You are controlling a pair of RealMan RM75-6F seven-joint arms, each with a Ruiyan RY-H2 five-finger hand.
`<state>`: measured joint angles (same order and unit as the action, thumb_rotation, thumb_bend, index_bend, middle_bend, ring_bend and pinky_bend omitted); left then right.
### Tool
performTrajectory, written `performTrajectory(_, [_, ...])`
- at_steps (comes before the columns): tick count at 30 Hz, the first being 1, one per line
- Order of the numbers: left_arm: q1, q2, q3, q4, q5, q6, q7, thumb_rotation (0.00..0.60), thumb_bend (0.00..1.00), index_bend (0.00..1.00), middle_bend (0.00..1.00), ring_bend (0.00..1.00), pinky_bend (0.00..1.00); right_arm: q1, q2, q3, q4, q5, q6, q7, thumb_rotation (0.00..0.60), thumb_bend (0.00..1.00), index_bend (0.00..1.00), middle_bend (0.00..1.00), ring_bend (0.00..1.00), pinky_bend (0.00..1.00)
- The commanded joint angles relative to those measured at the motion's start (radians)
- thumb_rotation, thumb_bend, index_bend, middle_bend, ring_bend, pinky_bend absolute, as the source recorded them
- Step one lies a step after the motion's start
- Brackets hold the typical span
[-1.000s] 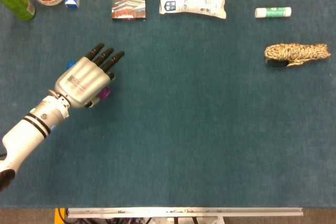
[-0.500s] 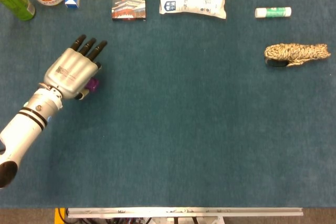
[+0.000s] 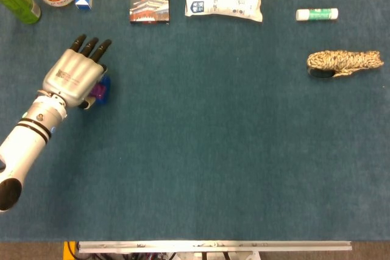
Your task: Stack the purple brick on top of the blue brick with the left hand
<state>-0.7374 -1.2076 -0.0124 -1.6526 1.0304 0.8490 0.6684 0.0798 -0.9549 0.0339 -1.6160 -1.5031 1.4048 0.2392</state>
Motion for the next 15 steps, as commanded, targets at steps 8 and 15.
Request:
performTrajectory(8, [-0.02, -0.003, 0.017, -0.022, -0.089, 0.024, 0.057, 0.6, 0.26, 0.46, 0.0, 0.0, 0.05, 0.0, 0.0, 0.0, 0.0, 0.0, 0.001, 0.002, 0.6, 0.49, 0.24, 0.27, 0.08, 0.21])
performTrajectory(15, [-0.031, -0.014, 0.022, -0.034, -0.157, 0.055, 0.087, 0.6, 0.26, 0.46, 0.0, 0.0, 0.05, 0.0, 0.001, 0.0, 0.0, 0.0, 0.0, 0.004, 0.6, 0.49, 0.24, 0.27, 0.08, 0.21])
